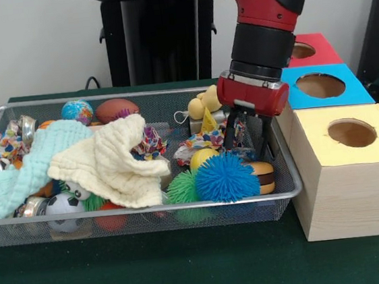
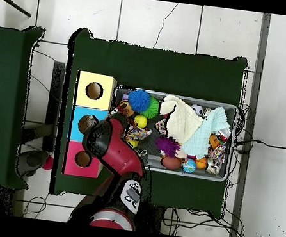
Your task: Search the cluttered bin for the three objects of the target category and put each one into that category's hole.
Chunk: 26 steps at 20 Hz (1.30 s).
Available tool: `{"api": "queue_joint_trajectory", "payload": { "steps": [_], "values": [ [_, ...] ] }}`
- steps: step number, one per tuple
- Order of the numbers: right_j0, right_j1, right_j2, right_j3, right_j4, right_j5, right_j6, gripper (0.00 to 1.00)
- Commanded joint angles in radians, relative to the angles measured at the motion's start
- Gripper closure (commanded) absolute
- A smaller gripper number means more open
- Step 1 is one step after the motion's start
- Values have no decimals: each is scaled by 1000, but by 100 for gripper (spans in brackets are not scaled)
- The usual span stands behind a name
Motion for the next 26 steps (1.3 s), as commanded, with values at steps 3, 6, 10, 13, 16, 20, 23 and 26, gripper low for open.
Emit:
{"api": "queue_joint_trajectory", "payload": {
  "steps": [3, 6, 10, 13, 16, 20, 23, 26],
  "values": [
    [7, 24, 140, 5, 90, -11, 396, 0],
    [1, 29, 149, 4, 83, -5, 414, 0],
    [-22, 47, 166, 5, 45, -17, 445, 0],
    [-28, 57, 167, 6, 24, -28, 463, 0],
    [-39, 65, 173, 8, -2, -35, 477, 0],
    [-32, 64, 162, 19, 8, -8, 466, 0],
    [-11, 55, 138, 27, 36, 30, 446, 0],
    [11, 49, 115, 30, 64, 62, 433, 0]
  ]
}}
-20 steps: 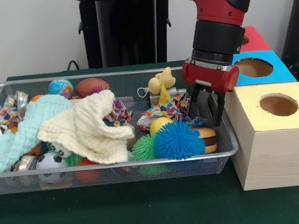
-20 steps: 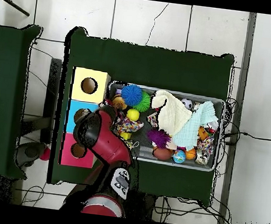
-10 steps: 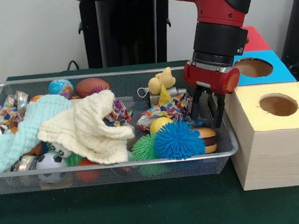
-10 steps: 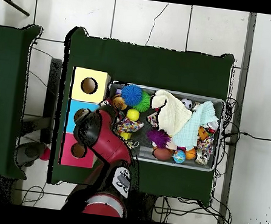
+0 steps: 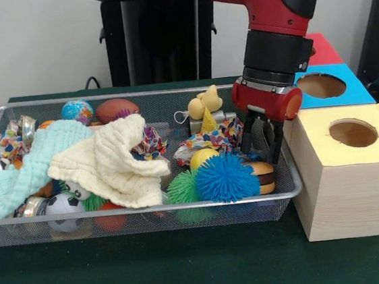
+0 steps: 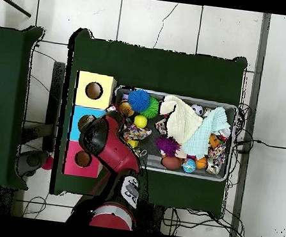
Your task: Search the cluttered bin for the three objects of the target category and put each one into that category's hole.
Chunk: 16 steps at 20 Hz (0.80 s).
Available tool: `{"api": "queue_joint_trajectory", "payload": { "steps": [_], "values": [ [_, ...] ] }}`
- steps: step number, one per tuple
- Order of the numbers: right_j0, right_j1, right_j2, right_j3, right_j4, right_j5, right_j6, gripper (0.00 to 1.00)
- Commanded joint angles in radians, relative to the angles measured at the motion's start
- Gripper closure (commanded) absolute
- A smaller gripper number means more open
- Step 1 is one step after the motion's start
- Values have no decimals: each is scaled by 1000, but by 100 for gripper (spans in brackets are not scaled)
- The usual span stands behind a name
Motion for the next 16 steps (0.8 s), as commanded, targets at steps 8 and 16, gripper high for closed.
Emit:
{"api": "queue_joint_trajectory", "payload": {
  "steps": [8, 16],
  "values": [
    [105, 9, -29, 39, 105, 168, 196, 0],
    [193, 2, -134, 34, 175, 284, 244, 0]
  ]
}}
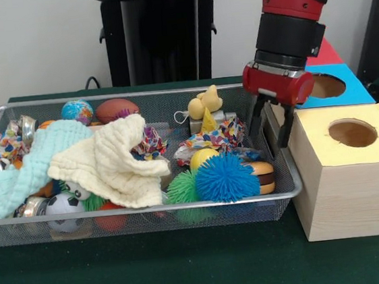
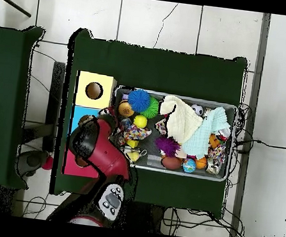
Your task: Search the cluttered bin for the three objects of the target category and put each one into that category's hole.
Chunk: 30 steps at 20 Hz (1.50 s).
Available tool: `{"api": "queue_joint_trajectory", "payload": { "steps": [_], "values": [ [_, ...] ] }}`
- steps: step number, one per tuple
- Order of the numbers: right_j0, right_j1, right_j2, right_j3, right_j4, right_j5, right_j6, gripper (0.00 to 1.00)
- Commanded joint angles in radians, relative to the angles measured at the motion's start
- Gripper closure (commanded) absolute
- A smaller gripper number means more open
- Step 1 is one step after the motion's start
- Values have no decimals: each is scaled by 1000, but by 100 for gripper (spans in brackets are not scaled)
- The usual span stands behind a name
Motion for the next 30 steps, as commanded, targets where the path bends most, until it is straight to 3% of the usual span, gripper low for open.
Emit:
{"api": "queue_joint_trajectory", "payload": {
  "steps": [1, 8, 16, 24, 30],
  "values": [
    [59, 17, -29, 33, 94, 202, 247, 0],
    [58, 28, -53, 35, 84, 223, 236, 0],
    [-47, 16, 22, 61, -13, 133, 180, 0],
    [-130, 33, 107, 70, -102, 5, 249, 0],
    [-142, 60, 150, 65, -104, -20, 293, 0]
  ]
}}
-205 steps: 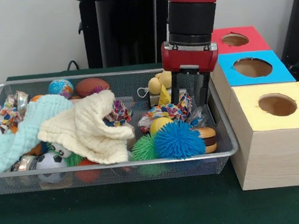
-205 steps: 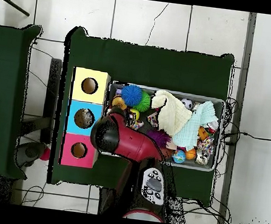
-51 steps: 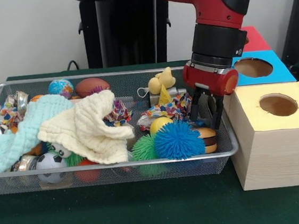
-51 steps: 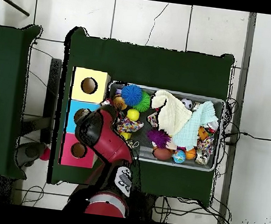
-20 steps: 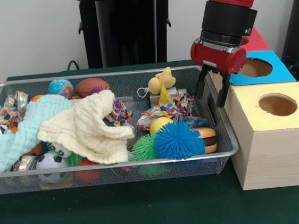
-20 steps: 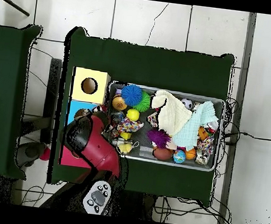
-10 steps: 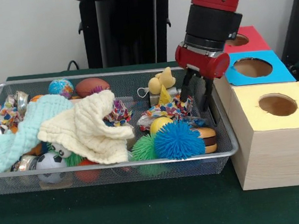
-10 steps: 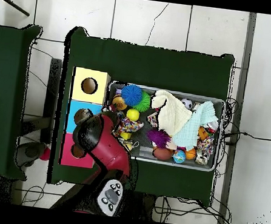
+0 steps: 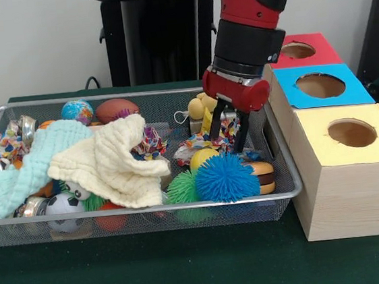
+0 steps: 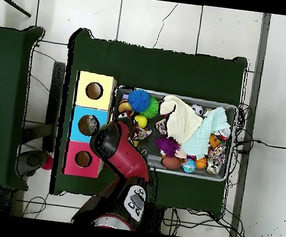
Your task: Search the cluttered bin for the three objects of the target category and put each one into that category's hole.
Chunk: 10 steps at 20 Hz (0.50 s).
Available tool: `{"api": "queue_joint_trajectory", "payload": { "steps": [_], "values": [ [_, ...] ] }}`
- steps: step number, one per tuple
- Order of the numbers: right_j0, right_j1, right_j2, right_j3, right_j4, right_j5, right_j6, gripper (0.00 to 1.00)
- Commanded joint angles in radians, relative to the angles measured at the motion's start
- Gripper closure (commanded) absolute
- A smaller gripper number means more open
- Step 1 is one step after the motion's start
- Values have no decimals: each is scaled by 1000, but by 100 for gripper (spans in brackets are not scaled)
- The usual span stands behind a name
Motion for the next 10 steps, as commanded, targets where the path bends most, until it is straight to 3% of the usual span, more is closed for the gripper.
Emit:
{"api": "queue_joint_trajectory", "payload": {
  "steps": [1, 10],
  "values": [
    [-27, 49, 164, 59, -30, -59, 295, 0],
    [-47, 42, 201, 76, -11, -57, 304, 0]
  ]
}}
